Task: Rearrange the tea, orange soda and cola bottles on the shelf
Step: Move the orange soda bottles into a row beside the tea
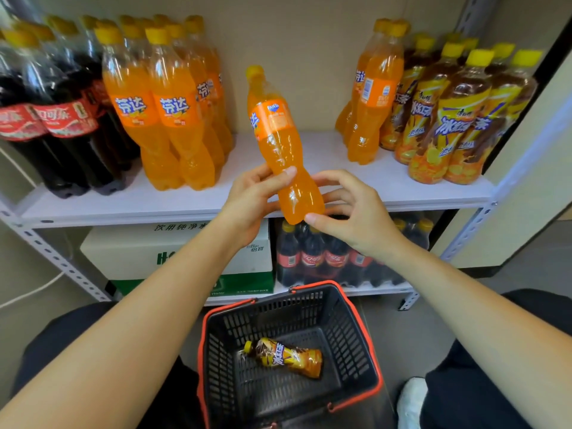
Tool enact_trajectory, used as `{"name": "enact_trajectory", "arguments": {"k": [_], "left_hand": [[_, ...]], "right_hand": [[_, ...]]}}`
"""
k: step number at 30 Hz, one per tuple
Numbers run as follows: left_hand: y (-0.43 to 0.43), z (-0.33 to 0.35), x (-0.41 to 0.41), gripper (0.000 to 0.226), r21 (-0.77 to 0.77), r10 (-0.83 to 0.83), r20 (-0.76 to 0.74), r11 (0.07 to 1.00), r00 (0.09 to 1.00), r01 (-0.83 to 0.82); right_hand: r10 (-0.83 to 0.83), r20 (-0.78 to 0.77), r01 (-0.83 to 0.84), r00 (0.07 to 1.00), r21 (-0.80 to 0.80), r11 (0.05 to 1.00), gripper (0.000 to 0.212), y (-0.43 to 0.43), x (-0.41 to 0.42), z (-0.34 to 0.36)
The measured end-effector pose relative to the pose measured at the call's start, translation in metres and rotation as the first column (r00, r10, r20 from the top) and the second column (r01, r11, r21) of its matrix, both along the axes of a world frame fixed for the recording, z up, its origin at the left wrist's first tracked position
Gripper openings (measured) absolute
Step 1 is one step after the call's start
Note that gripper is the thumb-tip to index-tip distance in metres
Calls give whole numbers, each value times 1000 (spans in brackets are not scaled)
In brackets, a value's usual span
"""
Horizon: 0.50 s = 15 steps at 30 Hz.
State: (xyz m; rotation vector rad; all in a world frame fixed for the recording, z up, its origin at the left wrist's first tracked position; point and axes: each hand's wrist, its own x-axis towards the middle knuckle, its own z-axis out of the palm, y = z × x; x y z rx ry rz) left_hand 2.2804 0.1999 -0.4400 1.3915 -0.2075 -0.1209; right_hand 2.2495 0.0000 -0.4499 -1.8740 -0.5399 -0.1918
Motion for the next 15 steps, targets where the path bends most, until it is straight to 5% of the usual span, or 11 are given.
{"name": "enact_trajectory", "arguments": {"k": [4, 10, 15], "left_hand": [[-7, -4, -4, 34, 24, 54, 148, 998, 988, -58], [-25, 3, -6, 32, 228, 55, 386, 961, 921, -154], [-40, 14, 3, 23, 256, -122, 308, 966, 943, 41]], "right_hand": [[-43, -68, 47, 997, 67, 997, 37, -4, 5, 1], [-113, -42, 115, 993, 64, 991, 57, -2, 7, 3], [-123, -113, 140, 986, 156, 978, 54, -25, 14, 14]]}}
